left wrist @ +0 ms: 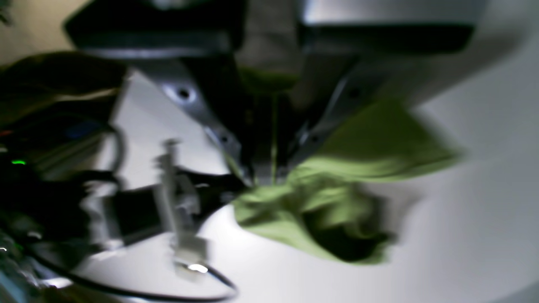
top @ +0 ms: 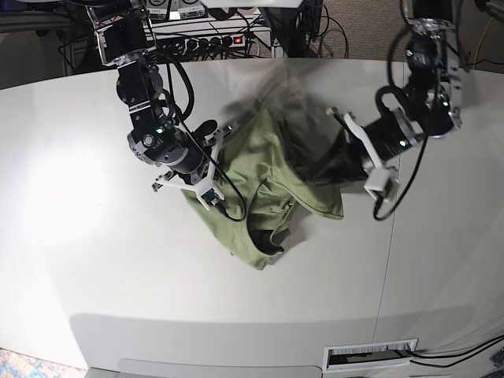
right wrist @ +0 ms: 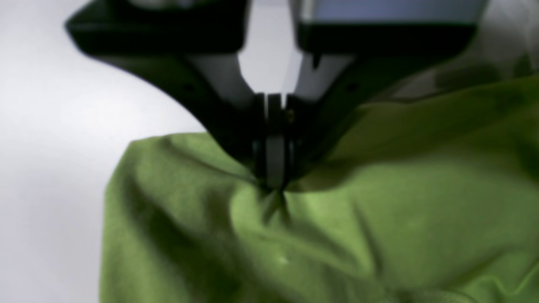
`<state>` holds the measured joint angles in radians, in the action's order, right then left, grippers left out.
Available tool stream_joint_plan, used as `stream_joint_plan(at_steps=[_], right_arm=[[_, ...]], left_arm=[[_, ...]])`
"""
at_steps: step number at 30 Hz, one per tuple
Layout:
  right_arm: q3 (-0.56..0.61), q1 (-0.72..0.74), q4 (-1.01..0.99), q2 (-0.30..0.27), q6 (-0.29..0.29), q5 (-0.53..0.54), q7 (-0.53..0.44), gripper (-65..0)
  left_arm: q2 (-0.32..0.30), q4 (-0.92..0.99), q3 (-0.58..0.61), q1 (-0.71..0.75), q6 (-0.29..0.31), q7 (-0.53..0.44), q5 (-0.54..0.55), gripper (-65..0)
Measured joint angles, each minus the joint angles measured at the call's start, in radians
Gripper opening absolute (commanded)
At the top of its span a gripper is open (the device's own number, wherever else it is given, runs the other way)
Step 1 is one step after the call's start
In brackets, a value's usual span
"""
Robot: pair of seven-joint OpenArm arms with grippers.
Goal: Fold the T-shirt properly
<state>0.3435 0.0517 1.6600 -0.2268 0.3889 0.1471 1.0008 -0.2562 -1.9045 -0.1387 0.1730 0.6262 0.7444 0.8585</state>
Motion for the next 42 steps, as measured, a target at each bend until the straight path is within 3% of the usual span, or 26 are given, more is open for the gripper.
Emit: stream_joint_plan(at_steps=[7,12,19,25,27,36,42], right_arm=[[0.0,0.0,0.0,0.0,0.0,0.0,0.005,-65.0],[0.0,-0.002,0.0,0.0,0.0,0.0,0.004,-65.0],[0.0,-0.002,0.0,0.0,0.0,0.0,0.005,-65.0],[0.0,-0.002,0.0,0.0,0.0,0.0,0.008,-65.0],[0.0,-0.002,0.0,0.0,0.0,0.0,0.008,-65.0],[0.0,-0.002,0.001,0.001,0.0,-0.024,0.012,-65.0],[0.003,-0.003,0.002,0.003,0.0,-0.046,-0.008,-65.0]], left_arm=[[0.113,0.0,-0.006,-0.016,0.0,-0.011,-0.002,-61.9],[0.161,0.029,0.018,-0.027,-0.003,-0.056,-0.084,-61.9],[0.171,0.143,0.148,-0.033,-0.004,-0.211,-0.309,-61.9],[0.173,0.261,0.183,-0.09,-0.004,-0.247,-0.516,-61.9],[0.172,0.32,0.173,-0.107,-0.04,-0.259,-0.578,-61.9],[0.071,0.444,0.164,-0.104,-0.041,-0.342,-0.547,-61.9],[0.011,0.444,0.164,-0.1,-0.003,-0.273,-0.438,-61.9]])
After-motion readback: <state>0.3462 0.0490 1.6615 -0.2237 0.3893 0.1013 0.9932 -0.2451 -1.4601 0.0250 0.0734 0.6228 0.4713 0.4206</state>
